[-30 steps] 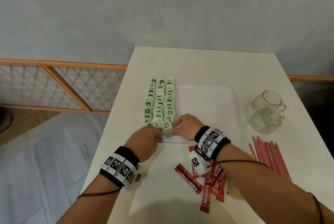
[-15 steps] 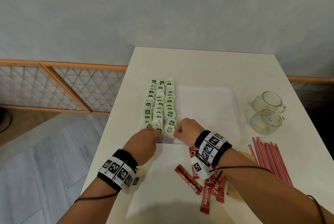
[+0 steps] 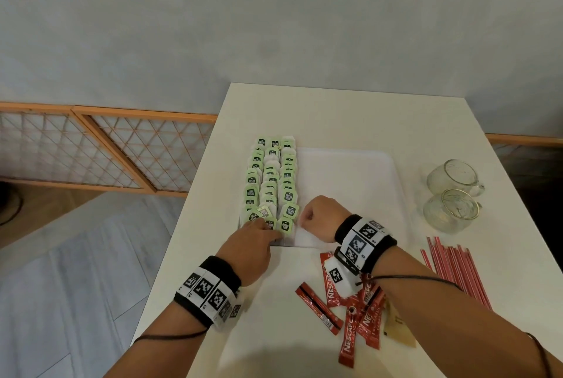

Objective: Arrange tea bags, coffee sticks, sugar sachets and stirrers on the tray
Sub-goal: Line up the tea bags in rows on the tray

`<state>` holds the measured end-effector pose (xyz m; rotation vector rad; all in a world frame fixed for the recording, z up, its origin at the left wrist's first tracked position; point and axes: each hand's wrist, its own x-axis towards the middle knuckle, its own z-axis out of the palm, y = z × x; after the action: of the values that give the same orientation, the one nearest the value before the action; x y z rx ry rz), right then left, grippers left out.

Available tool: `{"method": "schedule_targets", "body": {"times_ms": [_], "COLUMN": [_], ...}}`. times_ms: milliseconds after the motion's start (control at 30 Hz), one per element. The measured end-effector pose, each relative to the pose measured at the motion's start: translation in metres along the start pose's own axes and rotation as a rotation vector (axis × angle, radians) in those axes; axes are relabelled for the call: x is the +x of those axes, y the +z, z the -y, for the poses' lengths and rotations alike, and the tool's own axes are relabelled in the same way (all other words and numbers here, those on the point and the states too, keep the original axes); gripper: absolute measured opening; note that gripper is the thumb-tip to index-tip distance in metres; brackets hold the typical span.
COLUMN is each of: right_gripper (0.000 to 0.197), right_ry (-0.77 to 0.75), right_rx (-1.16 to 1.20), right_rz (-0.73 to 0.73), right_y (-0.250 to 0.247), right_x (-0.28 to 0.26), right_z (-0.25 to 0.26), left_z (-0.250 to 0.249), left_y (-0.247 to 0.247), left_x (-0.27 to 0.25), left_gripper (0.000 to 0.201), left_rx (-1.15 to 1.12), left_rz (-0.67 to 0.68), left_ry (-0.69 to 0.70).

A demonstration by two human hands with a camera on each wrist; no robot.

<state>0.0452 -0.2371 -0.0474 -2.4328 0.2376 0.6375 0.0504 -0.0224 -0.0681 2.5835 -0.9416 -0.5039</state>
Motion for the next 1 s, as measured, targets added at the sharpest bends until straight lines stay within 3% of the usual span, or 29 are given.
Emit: {"method": "schedule_targets", "body": {"times_ms": [100,300,467,633,733,900,1000], "right_gripper": [0.025,0.023,0.036,0.040,0.041,0.055,0.054], "right_ry": [-0.033,-0.045,0.021,-0.093,-0.078,0.015,0.022], "right_rx": [-0.001,0.013,0.021,0.048,0.031,0.231,0.410], "right_rz": [0.011,-0.047,-0.105,-0.089,-0.094,-0.161,-0.132], "right_y": [0.006,0.011,0.006,0.012,0.011,0.000,-0.001], "right_x": [0.001,0.003,0.003,0.007,0.010,0.009,0.011], "right_z": [0.004,0.006,-0.002,0.004,0.005,0.003,0.009], "left_z": [0.001,0.001,0.011,0.020,0.023,0.033,0.031], "left_y": [0.002,-0.001,-0.009,-0.015,-0.020,-0.027,-0.033], "left_x": [0.001,-0.001,-0.002,-0.003,-0.003,0.000,0.006], "left_gripper": [0.046,0.044,0.041,0.031,0.028,0.050,0.063], "left_rx": [0.003,-0.016,-0.054,-0.084,-0.164,-0.411,-0.584], "left_rz": [-0.006,-0.029,-0.110,-0.166,-0.203,-0.301,-0.246], "left_ry": [0.008,0.010,-0.055,-0.085,-0.115,-0.233,-0.302]}}
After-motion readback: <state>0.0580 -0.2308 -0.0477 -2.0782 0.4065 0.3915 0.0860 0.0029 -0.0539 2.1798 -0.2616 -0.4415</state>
